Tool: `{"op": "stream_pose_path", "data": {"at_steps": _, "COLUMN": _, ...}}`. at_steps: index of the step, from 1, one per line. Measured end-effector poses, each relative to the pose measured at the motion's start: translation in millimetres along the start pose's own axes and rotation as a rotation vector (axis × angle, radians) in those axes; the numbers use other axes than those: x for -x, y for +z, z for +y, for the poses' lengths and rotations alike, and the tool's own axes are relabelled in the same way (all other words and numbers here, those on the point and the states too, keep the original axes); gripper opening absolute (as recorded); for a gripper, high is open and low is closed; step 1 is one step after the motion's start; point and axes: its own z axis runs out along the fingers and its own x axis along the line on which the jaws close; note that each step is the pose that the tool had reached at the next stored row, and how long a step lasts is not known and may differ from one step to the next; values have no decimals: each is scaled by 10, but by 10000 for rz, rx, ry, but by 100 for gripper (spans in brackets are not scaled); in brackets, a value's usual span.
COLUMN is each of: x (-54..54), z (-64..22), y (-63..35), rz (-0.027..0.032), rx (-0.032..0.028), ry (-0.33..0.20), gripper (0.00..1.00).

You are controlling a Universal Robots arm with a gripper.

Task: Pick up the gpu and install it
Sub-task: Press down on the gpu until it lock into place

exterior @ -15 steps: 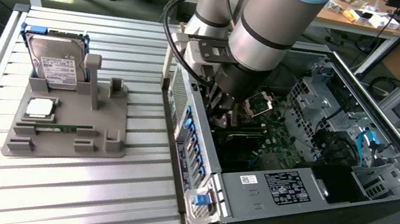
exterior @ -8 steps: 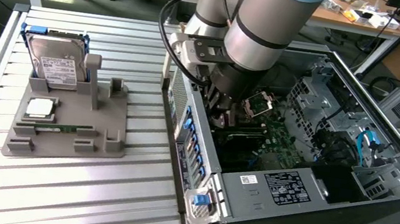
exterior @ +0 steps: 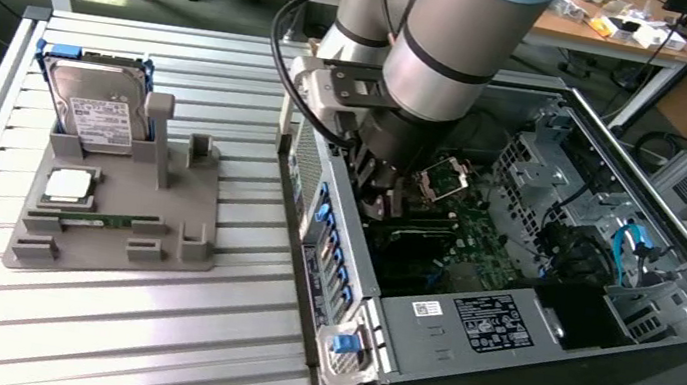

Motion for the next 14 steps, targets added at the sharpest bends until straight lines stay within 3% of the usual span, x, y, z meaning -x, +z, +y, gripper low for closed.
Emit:
{"op": "stream_pose_path", "data": {"at_steps": 6, "x": 1, "z": 33, "y": 1, "rz": 1, "rx": -1, "ry": 2, "gripper": 11}}
{"op": "stream_pose_path", "data": {"at_steps": 14, "x": -1, "z": 16, "y": 8, "rz": -1, "rx": 16, "ry": 3, "gripper": 11}}
